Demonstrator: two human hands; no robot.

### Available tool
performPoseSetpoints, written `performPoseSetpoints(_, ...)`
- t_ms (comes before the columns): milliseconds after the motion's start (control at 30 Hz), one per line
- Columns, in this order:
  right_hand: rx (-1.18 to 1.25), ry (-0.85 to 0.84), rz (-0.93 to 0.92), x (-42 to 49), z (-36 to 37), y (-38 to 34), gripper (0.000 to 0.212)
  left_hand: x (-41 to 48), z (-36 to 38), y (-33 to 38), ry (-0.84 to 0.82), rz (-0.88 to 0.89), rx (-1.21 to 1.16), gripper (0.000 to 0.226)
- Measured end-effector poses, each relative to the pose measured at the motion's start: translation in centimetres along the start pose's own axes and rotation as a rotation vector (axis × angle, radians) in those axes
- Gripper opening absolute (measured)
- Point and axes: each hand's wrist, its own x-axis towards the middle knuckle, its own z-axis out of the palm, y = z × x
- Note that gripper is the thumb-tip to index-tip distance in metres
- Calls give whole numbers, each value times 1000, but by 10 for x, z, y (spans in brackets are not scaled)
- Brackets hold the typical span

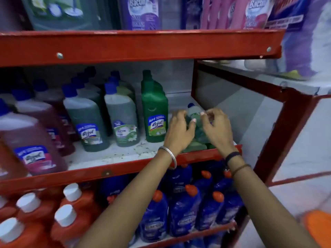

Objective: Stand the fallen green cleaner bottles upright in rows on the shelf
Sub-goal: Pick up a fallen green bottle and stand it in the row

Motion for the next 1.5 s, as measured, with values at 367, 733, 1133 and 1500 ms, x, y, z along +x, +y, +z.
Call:
performPoseSetpoints(367, -104, -437, 396, 49, 6, 37, 38, 39, 49, 4, -23, -542, -226, 34)
performPoseSetpoints(733, 343, -342, 471, 20, 6, 24, 30, 28, 7, 0, -199, -740, -755, 33)
performPoseSetpoints(1133, 652, -340, 213, -66, 52, -64, 38, -54, -102, -43, -83, -365, -587, 51)
performPoseSetpoints(1500, 574, -485, -43, -79, 137, -154, 53, -89, -197, -100, 231, -202, -338, 59)
